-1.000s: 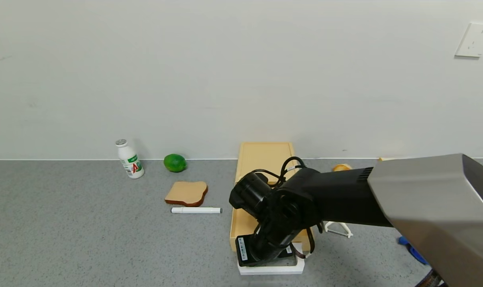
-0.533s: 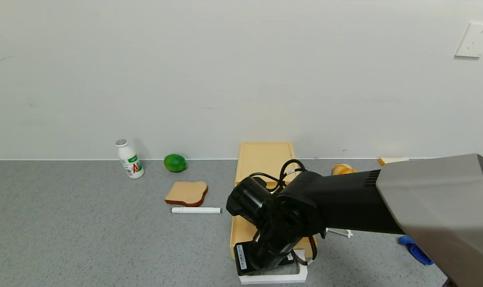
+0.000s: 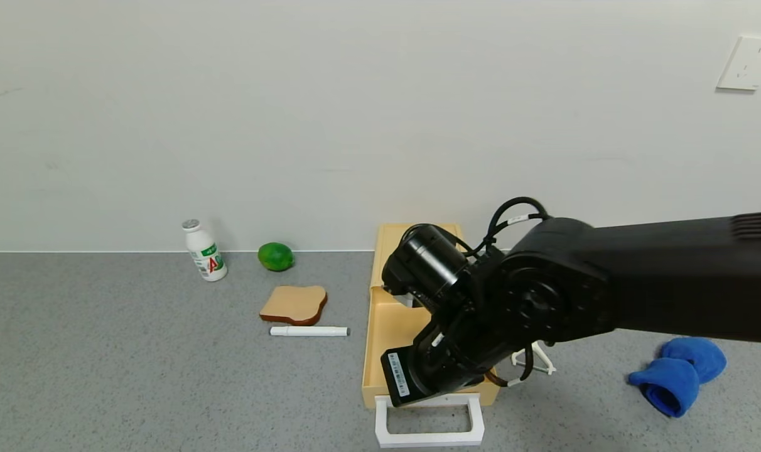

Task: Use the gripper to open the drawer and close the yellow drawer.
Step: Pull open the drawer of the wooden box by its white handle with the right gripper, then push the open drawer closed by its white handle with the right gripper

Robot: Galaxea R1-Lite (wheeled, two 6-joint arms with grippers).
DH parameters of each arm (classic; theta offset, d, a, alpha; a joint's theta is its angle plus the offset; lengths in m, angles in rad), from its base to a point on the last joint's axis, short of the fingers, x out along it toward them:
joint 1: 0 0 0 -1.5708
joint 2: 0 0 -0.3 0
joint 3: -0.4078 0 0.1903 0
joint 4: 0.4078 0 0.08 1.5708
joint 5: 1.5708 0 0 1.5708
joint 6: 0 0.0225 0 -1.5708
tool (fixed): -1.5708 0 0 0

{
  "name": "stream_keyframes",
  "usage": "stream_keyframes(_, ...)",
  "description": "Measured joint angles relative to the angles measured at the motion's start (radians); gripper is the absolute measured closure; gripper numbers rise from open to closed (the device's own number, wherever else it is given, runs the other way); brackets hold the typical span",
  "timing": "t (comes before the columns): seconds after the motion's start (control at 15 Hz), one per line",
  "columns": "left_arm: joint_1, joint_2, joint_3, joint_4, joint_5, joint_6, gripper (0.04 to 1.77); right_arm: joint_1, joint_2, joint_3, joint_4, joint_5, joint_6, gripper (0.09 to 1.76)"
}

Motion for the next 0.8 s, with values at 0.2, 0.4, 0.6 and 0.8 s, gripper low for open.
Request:
stream_keyframes(0.2, 0.000, 0.000, 0.000, 0.000, 0.000, -0.001, 0.09, -0.024, -0.147, 0.150, -0.080, 0.015, -0.180, 1.73)
stream_keyframes(0.4, 0.000, 0.000, 0.000, 0.000, -0.001, -0.001, 0.09, -0.100, -0.312, 0.350, -0.248, 0.105, -0.314, 1.73)
stream_keyframes(0.6, 0.000, 0.000, 0.000, 0.000, -0.001, -0.002, 0.09, -0.224, -0.473, 0.529, -0.386, 0.257, -0.429, 1.73)
stream_keyframes(0.8, 0.000, 0.000, 0.000, 0.000, -0.001, -0.003, 0.09, -0.354, -0.609, 0.654, -0.493, 0.357, -0.461, 1.73)
